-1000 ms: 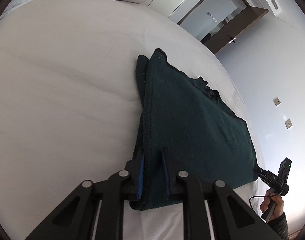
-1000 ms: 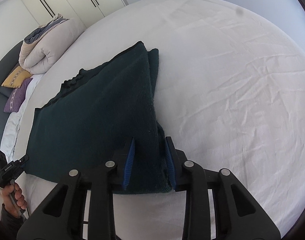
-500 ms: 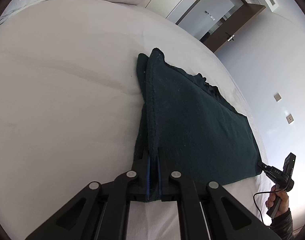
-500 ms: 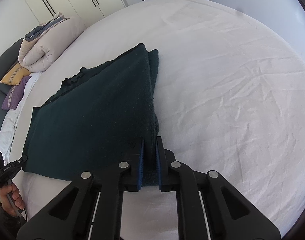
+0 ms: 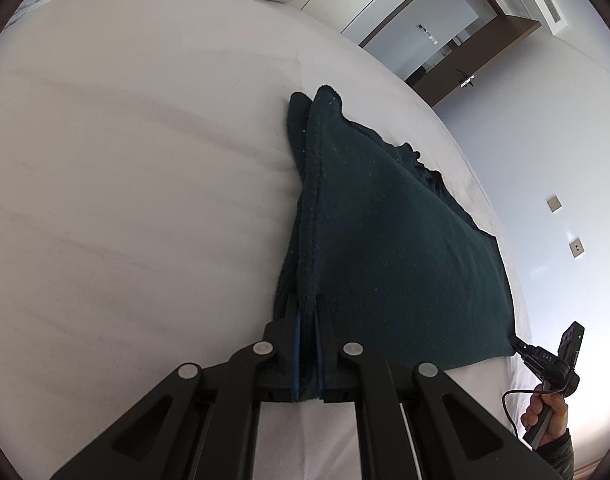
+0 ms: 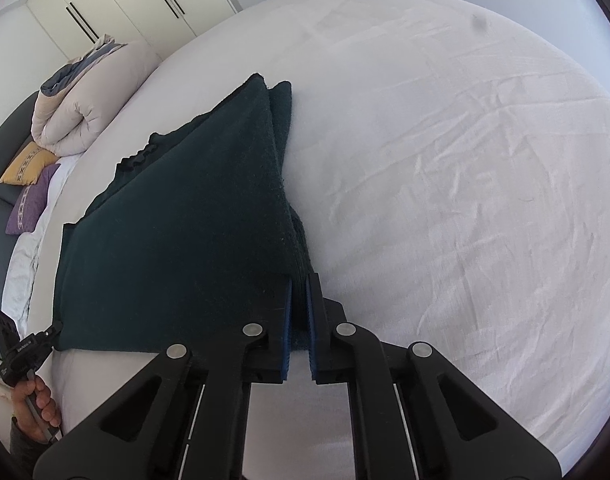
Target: Fold small clothes
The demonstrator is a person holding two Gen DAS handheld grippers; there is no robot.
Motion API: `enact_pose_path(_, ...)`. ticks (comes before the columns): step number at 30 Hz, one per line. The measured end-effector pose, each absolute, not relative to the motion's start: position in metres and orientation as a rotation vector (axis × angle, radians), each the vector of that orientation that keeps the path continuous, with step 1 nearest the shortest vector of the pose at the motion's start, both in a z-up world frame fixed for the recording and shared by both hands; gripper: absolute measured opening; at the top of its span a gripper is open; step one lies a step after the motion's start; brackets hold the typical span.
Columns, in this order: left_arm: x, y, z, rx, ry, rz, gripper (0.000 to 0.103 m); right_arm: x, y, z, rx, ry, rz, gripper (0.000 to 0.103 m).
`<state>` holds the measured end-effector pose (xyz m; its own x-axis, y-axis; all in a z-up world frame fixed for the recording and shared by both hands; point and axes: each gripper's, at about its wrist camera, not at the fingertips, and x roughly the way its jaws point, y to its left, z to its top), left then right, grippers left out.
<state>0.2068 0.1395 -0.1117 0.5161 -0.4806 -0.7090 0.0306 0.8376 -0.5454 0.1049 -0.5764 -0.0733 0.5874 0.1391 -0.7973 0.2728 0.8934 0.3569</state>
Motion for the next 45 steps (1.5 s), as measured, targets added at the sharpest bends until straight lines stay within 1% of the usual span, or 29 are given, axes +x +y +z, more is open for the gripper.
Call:
enact_pose_path(13, 0.206, 0.140, -0.113, -0.520, 0.995, -0.328, 0.008, 0.096, -0.585, -0.081, 0.520, 0.963, -0.080, 0.005)
enact_pose_path(14, 0.206, 0.142, -0.112, -0.530, 0.998, -0.328, 0.010, 0.097, -0.589, -0.083, 0.547, 0.959, -0.074, 0.005)
enact_pose_path(15, 0.204, 0.144, -0.109, -0.536, 0.997, -0.323, 0.015, 0.098, -0.594, -0.084, 0.573, 0.957, -0.071, 0.006)
enact_pose_path(16, 0.202, 0.145, -0.106, -0.534, 0.994, -0.314, 0.018, 0.097, -0.599, -0.085, 0.624, 0.948, -0.055, 0.009)
enact_pose_path(17, 0.199, 0.146, -0.099, -0.522, 0.980, -0.297, 0.026, 0.095, -0.603, -0.085, 0.651, 0.946, -0.050, 0.013)
enact_pose_path(18, 0.195, 0.146, -0.089, -0.488, 0.950, -0.264, 0.039, 0.091, -0.606, -0.084, 0.675, 0.945, -0.052, 0.019)
enact_pose_path(19, 0.191, 0.145, -0.079, -0.460, 0.920, -0.244, 0.045, 0.088, -0.606, -0.081, 0.669, 0.944, -0.063, 0.023)
enact_pose_path(20, 0.188, 0.141, -0.067, -0.433, 0.884, -0.244, 0.049, 0.084, -0.607, -0.076, 0.652, 0.936, -0.081, 0.033)
enact_pose_path(21, 0.187, 0.135, -0.059, -0.414, 0.864, -0.259, 0.049, 0.077, -0.606, -0.067, 0.630, 0.907, -0.106, 0.046)
enact_pose_path(22, 0.187, 0.127, -0.051, -0.395, 0.853, -0.280, 0.049, 0.073, -0.605, -0.060, 0.630, 0.879, -0.107, 0.049)
enact_pose_path(24, 0.192, 0.100, -0.044, -0.367, 0.852, -0.348, 0.049, 0.068, -0.598, -0.045, 0.673, 0.804, -0.033, 0.049)
enact_pose_path(26, 0.198, 0.069, -0.046, -0.372, 0.872, -0.424, 0.049, 0.081, -0.575, -0.038, 0.741, 0.785, 0.098, 0.049)
enact_pose_path(30, 0.211, 0.016, -0.061, -0.375, 0.901, -0.505, 0.049, 0.127, -0.513, -0.052, 0.873, 0.846, 0.341, 0.049)
enact_pose_path(34, 0.227, -0.006, -0.085, -0.369, 0.975, -0.508, 0.049, 0.165, -0.465, -0.087, 0.975, 0.943, 0.445, 0.049)
enact_pose_path(35, 0.229, -0.007, -0.091, -0.356, 0.994, -0.509, 0.047, 0.172, -0.455, -0.100, 1.001, 0.979, 0.464, 0.049)
enact_pose_path(37, 0.225, -0.003, -0.097, -0.326, 0.997, -0.502, 0.037, 0.176, -0.447, -0.115, 1.026, 0.998, 0.470, 0.044)
enact_pose_path(38, 0.225, 0.004, -0.100, -0.329, 0.997, -0.498, 0.026, 0.175, -0.446, -0.119, 1.023, 0.990, 0.466, 0.038)
enact_pose_path(39, 0.224, 0.011, -0.104, -0.346, 1.001, -0.497, 0.019, 0.173, -0.449, -0.122, 1.028, 0.980, 0.464, 0.032)
enact_pose_path(40, 0.223, 0.021, -0.107, -0.370, 1.005, -0.495, 0.015, 0.170, -0.456, -0.126, 1.051, 0.967, 0.458, 0.032)
enact_pose_path(41, 0.221, 0.029, -0.109, -0.382, 1.008, -0.491, 0.007, 0.168, -0.461, -0.130, 1.067, 0.953, 0.452, 0.032)
enact_pose_path(42, 0.220, 0.040, -0.112, -0.397, 1.015, -0.482, 0.003, 0.163, -0.469, -0.133, 1.083, 0.932, 0.442, 0.032)
enact_pose_path(45, 0.214, 0.060, -0.112, -0.406, 1.007, -0.464, 0.003, 0.145, -0.505, -0.134, 1.102, 0.873, 0.363, 0.032)
